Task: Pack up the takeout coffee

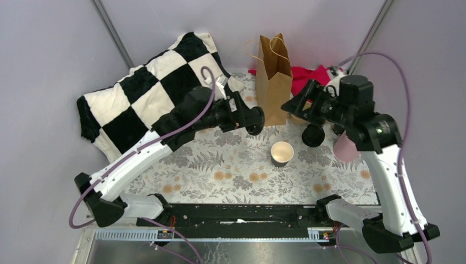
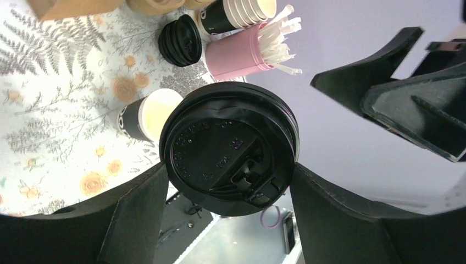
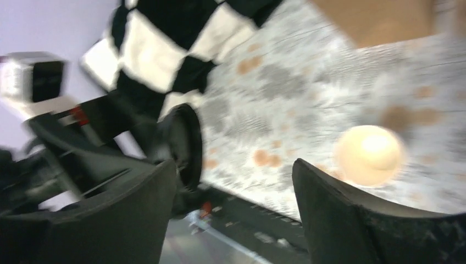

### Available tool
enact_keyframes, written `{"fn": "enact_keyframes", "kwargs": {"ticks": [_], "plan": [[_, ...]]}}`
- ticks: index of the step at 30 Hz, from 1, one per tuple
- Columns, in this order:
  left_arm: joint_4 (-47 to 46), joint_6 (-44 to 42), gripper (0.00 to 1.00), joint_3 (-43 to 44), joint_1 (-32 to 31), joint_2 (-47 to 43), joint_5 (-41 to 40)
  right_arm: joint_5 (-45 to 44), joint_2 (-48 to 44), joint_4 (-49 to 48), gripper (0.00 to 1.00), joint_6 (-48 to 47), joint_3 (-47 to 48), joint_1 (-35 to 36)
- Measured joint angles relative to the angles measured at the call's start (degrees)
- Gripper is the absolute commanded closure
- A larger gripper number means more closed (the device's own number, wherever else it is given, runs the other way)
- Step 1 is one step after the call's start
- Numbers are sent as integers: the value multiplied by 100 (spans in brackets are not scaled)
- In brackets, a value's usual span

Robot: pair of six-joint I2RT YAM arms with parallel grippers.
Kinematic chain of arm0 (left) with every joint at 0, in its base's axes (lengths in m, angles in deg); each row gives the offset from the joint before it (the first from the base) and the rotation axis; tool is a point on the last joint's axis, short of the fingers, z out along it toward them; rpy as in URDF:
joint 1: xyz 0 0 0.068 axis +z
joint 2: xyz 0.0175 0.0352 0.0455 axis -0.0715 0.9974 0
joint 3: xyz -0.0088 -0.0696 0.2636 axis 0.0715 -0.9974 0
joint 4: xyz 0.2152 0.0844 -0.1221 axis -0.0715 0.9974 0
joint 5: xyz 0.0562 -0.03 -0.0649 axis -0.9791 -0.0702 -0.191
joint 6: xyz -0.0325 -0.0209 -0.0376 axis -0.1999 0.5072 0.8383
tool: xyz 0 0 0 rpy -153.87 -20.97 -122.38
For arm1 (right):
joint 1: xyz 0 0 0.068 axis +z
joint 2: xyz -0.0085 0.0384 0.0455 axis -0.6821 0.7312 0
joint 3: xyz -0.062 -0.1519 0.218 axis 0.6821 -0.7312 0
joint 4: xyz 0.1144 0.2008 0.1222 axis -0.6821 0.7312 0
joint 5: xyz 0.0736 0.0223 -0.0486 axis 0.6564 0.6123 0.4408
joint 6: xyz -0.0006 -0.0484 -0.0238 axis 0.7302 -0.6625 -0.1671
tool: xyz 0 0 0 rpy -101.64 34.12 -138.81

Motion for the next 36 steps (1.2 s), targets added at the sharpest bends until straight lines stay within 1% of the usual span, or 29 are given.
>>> {"fn": "enact_keyframes", "kwargs": {"ticks": [1, 3, 5, 8, 12, 15, 19, 29, 36], "plan": [[129, -153, 21, 223, -105, 131, -107, -407, -33, 321, 2, -240, 219, -2], [356, -459, 21, 695, -389, 485, -319, -1121, -129, 896, 0, -649, 577, -2], [568, -774, 21, 1167, -763, 973, -568, -1657, -249, 1353, 0, -1012, 896, 0], [809, -1174, 21, 1709, -1220, 1803, -872, -2109, -535, 1648, 0, -1329, 1198, 0], [1266, -1659, 22, 2304, -1685, 2949, -1333, -2518, -1088, 1773, 0, -1432, 1305, 0], [1574, -1961, 22, 2741, -1902, 3665, -1606, -2610, -1567, 1775, 0, -1434, 1281, 0], [1891, -2208, 22, 3187, -2024, 4258, -1840, -2612, -2035, 1770, 0, -1399, 1137, 0], [2758, -2594, 20, 4398, -2214, 5025, -2498, -2603, -1937, 1821, 0, -1360, 955, 0], [3226, -2769, 18, 4647, -2229, 5289, -2680, -2599, -1939, 1779, 0, -1360, 809, 0]]}}
